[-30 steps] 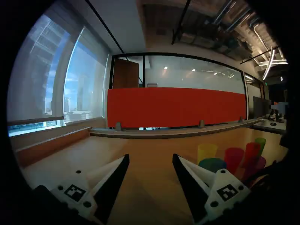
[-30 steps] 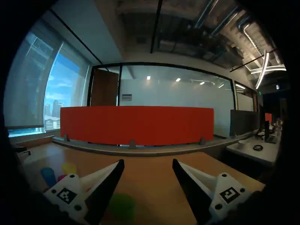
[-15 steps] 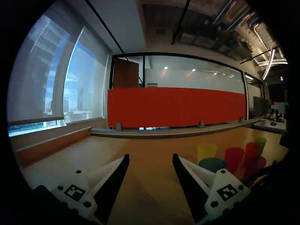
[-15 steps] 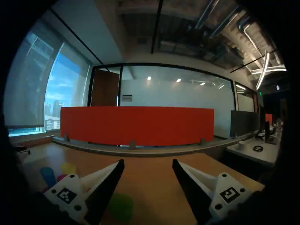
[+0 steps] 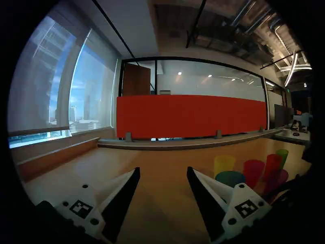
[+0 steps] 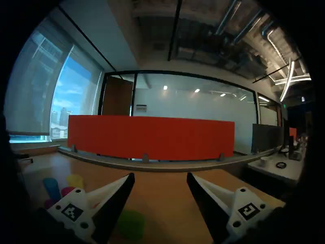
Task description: Pour water
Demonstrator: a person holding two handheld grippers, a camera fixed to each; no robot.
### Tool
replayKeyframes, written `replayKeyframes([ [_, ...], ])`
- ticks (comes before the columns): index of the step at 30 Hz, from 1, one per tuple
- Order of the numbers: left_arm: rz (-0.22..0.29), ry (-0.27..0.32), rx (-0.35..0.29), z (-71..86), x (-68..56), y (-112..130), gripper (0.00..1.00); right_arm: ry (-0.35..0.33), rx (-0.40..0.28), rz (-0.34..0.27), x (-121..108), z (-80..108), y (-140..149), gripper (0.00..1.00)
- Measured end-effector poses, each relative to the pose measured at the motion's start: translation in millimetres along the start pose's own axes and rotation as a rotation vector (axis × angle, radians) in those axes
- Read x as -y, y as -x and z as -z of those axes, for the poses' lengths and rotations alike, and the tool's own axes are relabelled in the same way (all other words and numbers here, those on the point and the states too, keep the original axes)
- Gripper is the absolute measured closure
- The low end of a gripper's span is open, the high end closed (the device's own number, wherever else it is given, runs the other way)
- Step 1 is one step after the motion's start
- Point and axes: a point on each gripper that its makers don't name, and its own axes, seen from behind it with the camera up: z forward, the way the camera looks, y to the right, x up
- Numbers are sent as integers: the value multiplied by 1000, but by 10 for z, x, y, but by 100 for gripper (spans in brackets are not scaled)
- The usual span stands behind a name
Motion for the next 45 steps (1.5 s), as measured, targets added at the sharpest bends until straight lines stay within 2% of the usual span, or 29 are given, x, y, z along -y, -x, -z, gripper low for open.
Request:
replayKeyframes([
  [12,0,0,0,0,-1,2,15,-33,-9,-28,121,-93,231,1],
  [20,0,0,0,8,-5,0,15,8,20,-45,47,-89,453,1],
  [29,0,0,0,6,-2,-1,15,11,18,-79,3,-32,537,1],
  [45,0,0,0,10,-6,-5,15,18,39,-27,6,26,713,1],
])
